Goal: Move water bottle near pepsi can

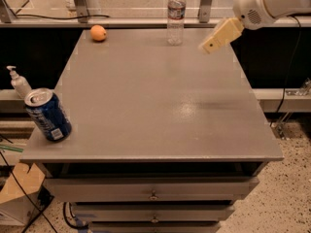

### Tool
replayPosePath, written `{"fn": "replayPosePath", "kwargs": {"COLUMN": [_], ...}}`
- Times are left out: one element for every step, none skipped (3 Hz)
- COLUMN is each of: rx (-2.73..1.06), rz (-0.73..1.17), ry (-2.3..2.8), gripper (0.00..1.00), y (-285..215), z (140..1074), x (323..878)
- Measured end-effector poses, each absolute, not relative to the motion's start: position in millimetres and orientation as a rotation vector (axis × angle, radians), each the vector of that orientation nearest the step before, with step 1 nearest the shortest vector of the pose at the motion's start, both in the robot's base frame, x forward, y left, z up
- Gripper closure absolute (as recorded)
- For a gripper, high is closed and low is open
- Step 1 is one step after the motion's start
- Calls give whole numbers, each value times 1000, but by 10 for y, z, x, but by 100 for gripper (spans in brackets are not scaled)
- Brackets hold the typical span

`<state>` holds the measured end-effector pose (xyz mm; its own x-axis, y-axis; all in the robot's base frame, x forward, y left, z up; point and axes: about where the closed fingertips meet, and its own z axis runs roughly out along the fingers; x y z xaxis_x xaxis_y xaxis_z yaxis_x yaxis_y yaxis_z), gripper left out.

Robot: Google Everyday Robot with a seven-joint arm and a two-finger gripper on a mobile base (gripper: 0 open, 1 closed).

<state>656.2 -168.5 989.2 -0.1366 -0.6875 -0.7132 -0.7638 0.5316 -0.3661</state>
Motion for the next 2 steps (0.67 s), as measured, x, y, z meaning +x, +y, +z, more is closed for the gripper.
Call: {"fn": "replayPosePath", "kwargs": {"rx": [-1120,-1083], "rz": [149,204], "ry": [1832,1823], "gripper": [0,0], "y": [-1572,-1452], "z": [9830,9720], "x": [6996,7333]}}
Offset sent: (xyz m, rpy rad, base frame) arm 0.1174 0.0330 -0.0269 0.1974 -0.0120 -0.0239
